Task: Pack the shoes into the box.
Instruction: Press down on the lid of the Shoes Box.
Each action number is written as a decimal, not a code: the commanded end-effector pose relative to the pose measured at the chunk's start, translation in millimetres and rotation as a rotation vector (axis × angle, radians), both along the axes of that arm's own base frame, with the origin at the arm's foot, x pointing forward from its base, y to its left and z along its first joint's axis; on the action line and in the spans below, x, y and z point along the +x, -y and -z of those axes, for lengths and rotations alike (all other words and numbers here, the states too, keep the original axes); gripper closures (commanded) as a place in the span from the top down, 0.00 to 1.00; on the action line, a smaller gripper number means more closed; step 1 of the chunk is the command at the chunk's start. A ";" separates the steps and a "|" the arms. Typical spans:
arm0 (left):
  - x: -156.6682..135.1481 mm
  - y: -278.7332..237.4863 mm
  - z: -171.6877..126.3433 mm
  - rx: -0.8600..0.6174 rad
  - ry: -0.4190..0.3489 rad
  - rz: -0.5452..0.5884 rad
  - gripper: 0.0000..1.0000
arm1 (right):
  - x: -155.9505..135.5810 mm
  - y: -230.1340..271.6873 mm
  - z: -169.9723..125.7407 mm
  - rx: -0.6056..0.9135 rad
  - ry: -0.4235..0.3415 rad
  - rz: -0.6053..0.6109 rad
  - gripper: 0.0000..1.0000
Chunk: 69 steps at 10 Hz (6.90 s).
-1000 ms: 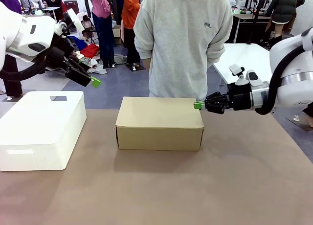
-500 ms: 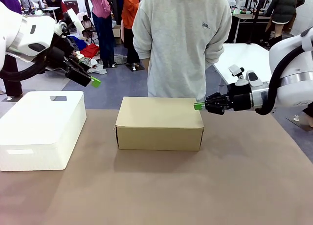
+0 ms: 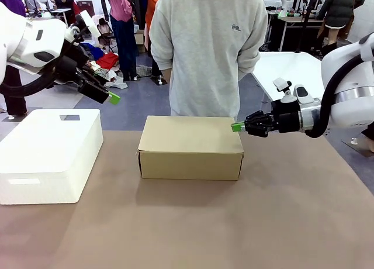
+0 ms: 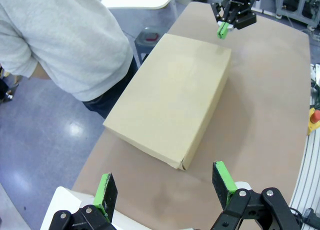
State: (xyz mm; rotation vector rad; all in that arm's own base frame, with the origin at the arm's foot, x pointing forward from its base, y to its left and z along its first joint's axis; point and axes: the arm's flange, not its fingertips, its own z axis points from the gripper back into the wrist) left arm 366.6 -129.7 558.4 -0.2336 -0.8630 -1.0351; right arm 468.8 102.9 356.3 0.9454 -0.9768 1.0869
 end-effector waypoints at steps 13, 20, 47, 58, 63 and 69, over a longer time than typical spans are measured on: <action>91.9 82.8 12.7 -0.077 -0.196 -0.166 0.70 | -76.8 -18.1 -136.0 -0.457 0.037 0.064 1.00; 125.4 123.6 39.8 -0.014 -0.253 -0.162 0.00 | -117.0 -13.9 -161.6 -0.588 0.134 0.173 1.00; 226.7 223.0 116.3 0.025 -0.539 -0.314 0.00 | -134.3 -1.2 -206.4 -0.568 0.179 0.309 1.00; 195.2 215.8 93.7 0.037 -0.461 -0.334 0.00 | -134.3 -1.2 -206.4 -0.568 0.179 0.309 1.00; 197.0 219.3 70.0 0.021 -0.435 -0.302 0.00 | -134.3 -1.2 -206.4 -0.568 0.179 0.309 1.00; 175.5 207.4 64.9 0.050 -0.432 -0.330 0.00 | -134.3 -1.2 -206.4 -0.568 0.179 0.309 1.00</action>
